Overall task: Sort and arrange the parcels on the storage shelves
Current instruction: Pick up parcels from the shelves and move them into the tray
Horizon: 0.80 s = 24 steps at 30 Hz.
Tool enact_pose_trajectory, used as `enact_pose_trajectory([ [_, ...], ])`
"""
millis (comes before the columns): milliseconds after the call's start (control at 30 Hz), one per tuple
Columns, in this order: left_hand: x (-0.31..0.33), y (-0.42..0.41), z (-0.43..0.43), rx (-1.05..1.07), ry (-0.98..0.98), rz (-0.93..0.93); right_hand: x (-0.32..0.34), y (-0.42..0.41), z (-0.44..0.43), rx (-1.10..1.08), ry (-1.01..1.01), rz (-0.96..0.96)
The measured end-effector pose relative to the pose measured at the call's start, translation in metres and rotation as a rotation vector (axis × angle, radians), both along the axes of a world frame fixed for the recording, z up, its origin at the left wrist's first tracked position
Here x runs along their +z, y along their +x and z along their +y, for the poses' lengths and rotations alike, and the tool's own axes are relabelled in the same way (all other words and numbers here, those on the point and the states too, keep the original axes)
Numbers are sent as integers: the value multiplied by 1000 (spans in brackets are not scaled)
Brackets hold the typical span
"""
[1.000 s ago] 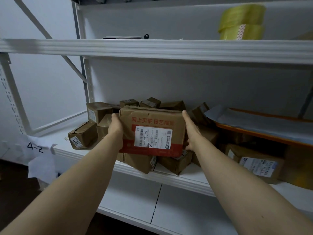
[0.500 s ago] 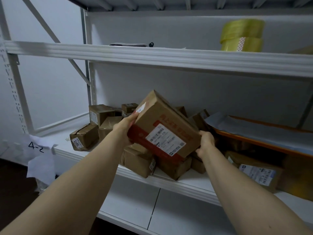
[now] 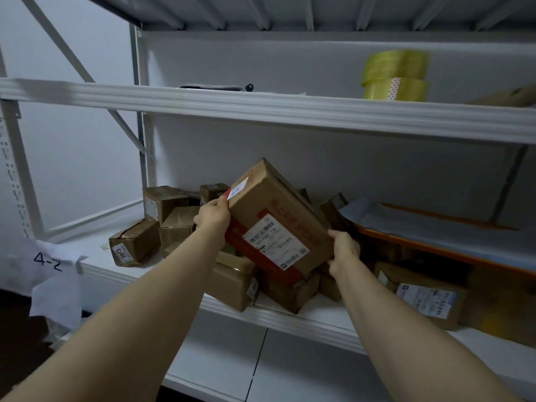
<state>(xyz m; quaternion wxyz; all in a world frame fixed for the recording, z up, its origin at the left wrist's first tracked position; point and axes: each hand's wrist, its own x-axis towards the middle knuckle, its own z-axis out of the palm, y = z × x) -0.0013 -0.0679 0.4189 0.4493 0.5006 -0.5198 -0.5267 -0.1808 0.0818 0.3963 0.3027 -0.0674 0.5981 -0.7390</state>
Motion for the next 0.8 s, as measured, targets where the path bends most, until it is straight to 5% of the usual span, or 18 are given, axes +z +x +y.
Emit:
enact_pose_trajectory([
  [133,-26,-7,-45,-32,191,-37,9,5,-13,2,-47,79],
  [300,2,10,15,35,172,-24,6,21,-27,100,-69,204],
  [433,-9,14,2,136,159,-7,5,24,-22,126,-147,86],
  [633,-10,18,-6,133,171,23,-14,22,-22,397,155,-151],
  [800,-9,34,-15,213,217,97,-19,22,-20,400,165,-169],
])
